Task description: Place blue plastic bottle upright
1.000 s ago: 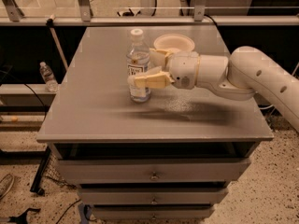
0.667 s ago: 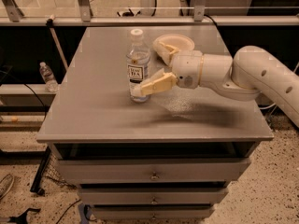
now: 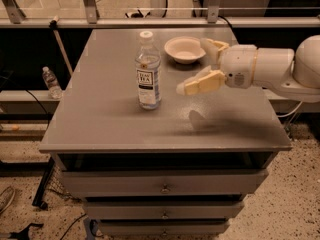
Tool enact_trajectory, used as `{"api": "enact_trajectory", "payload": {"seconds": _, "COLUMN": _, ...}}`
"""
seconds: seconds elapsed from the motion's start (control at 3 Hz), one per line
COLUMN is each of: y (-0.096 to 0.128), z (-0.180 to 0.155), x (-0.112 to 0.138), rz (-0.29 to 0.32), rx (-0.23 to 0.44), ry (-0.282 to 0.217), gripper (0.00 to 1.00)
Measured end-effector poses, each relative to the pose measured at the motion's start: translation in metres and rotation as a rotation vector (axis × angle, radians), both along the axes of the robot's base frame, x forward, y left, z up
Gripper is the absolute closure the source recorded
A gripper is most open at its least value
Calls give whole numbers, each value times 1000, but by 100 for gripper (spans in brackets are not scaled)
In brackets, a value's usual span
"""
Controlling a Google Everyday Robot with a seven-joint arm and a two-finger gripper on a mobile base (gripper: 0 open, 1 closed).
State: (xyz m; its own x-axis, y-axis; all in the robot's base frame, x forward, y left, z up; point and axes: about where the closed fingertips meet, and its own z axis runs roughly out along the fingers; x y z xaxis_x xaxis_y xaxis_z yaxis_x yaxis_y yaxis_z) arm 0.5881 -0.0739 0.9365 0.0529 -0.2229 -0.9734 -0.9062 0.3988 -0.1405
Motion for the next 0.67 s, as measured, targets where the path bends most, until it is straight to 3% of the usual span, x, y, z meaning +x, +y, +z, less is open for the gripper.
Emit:
{"api": "enact_trajectory", "payload": {"seconds": 0.33, "y": -59, "z": 11, "x": 3, "rz": -112, "rx": -74, "ry": 28, "gripper": 0}}
{"api": "enact_trajectory", "payload": {"seconds": 0.67, "y": -67, "z": 9, "x": 5, "rz": -128, "rx": -81, "ry": 38, "gripper": 0}}
